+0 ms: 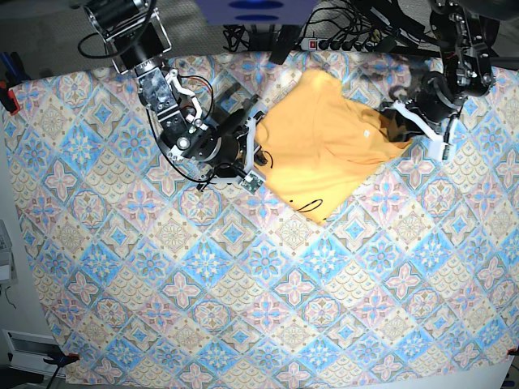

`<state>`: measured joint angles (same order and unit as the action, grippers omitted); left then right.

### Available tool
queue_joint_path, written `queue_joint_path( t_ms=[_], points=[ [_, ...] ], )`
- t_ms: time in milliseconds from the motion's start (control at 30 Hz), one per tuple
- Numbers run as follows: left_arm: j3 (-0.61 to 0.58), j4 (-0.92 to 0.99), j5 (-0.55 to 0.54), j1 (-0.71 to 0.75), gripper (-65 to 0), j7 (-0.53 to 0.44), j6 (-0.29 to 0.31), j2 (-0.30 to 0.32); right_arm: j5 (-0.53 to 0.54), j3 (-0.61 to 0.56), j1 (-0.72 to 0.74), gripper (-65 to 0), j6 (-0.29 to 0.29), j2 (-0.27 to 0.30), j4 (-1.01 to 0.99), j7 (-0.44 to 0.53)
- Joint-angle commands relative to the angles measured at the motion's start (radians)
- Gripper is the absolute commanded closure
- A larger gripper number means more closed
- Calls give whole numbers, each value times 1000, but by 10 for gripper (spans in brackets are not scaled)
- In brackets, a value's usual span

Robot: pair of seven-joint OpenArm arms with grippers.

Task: Fold the T-shirt properly
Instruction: 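Regrip the bundle's corners with both grippers and rotate it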

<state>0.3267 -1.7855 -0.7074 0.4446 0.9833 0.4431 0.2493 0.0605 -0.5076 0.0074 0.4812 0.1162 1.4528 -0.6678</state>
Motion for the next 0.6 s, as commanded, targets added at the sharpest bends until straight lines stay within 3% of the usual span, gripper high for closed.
queue_joint_path(
  t_ms=[0,300,467,567],
  points=[
    [-21,-1,2,-3,-45,-19,3,9,12,4,16,-126,1,-3,26,33],
    [-168,48,71,-13,-45,-25,3,5,17,-13,75,-126,3,-31,27,72],
    [-205,95,125,-50,-45,-25,1,-9,19,-116,156,-126,3,-56,-4,73],
    [-208,151,125,-76,-45,-25,1,-11,15,-184,204,-126,3,-100,-50,73]
  ],
)
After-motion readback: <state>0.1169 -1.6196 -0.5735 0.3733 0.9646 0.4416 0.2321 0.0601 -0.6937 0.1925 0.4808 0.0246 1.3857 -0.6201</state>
